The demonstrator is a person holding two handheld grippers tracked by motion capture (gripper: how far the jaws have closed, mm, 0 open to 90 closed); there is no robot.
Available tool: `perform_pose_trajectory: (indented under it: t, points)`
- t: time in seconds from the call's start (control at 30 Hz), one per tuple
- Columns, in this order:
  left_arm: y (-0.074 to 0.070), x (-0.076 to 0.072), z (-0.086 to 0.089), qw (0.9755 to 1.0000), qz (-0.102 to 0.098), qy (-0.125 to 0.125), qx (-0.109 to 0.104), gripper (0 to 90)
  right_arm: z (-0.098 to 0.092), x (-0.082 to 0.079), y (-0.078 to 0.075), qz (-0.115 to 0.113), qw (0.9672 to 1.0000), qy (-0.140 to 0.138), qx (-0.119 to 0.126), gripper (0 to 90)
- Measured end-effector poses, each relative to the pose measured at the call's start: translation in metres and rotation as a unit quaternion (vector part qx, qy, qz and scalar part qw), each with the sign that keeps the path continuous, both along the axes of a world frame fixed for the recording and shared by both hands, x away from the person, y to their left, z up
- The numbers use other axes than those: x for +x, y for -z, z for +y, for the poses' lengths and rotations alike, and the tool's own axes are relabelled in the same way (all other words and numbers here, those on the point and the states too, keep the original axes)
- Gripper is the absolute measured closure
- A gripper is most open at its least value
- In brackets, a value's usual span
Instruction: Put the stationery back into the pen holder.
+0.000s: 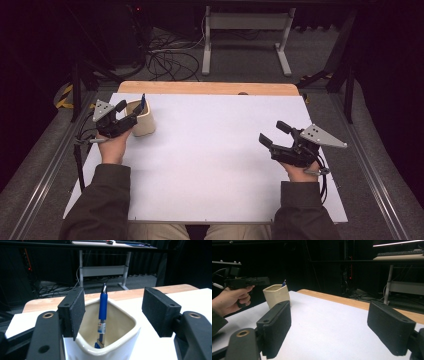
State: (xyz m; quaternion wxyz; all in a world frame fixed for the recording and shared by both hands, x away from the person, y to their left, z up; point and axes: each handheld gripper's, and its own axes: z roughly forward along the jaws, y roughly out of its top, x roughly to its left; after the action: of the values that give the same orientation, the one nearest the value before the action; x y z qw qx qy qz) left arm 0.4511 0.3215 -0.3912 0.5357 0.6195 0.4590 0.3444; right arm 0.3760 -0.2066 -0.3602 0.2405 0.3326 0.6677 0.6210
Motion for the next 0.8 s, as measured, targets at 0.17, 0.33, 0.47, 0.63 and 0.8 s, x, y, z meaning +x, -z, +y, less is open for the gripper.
perform_pose_trajectory:
  t: [0.17, 0.33, 0.47, 0.63, 0.8]
  points:
    - [-0.005, -0.004, -0.005, 1.0000, -0.003, 0.009, -0.001, 29.0, -0.001, 0.000, 0.000, 0.000, 1.0000, 0.001, 0.002, 19.7]
    - [-0.011, -0.009, -0.010, 0.9998, -0.007, 0.020, 0.002, 25.4, -0.002, 0.000, -0.001, 0.001, 1.0000, 0.002, 0.005, 19.4]
    - [-0.015, -0.014, -0.014, 0.9996, -0.010, 0.027, 0.005, 21.6, -0.002, 0.000, -0.001, -0.002, 1.0000, 0.002, 0.006, 18.6]
    - [-0.021, -0.022, -0.018, 0.9992, -0.015, 0.037, 0.007, 19.3, -0.002, 0.000, -0.001, -0.002, 1.0000, 0.001, 0.007, 18.1]
    - [-0.026, -0.029, -0.024, 0.9985, -0.017, 0.050, 0.012, 16.8, -0.004, 0.000, -0.001, -0.001, 1.0000, -0.001, 0.009, 17.6]
